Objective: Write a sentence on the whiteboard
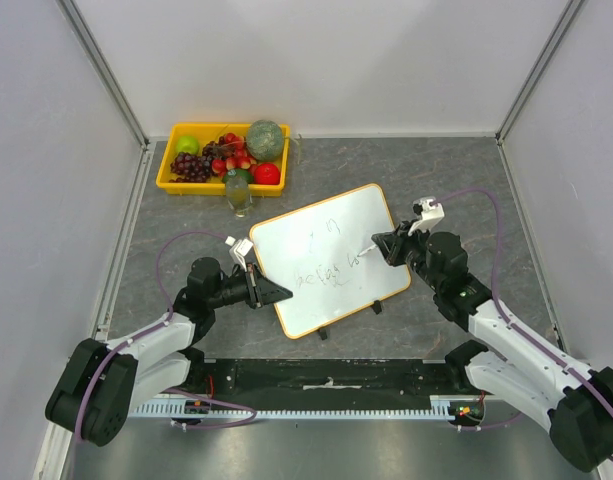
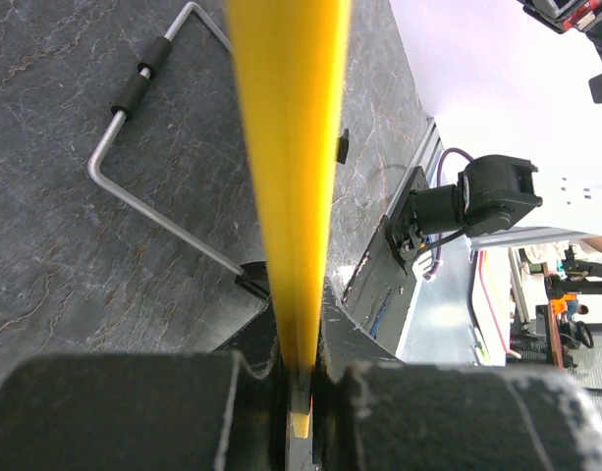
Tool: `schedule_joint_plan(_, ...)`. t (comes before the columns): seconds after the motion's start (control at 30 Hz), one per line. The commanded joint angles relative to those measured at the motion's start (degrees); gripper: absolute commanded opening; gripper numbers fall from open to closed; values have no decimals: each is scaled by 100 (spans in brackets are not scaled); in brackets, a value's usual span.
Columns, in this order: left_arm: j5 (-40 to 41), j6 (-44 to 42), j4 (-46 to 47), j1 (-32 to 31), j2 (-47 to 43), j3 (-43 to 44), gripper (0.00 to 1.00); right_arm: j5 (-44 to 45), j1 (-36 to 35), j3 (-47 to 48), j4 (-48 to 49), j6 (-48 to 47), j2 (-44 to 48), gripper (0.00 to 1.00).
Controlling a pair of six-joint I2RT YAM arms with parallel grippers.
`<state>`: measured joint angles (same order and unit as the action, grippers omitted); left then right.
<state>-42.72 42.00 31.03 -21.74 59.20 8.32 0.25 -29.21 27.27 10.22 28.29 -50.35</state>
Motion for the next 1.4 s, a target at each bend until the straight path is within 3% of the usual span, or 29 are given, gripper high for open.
schedule_joint_plan(0.0, 748, -526, -756, 56, 162, -85, 2, 177, 65, -230, -11, -70, -28, 0)
schedule_joint_plan(0.6, 730, -526, -756, 64, 171, -85, 2, 159, 73, -705, -468, -149, 359, 0)
schedule_joint_plan(1.37, 704, -526, -721, 64, 171, -93, 2, 450, 170, 68, -3, -61, -282, 0)
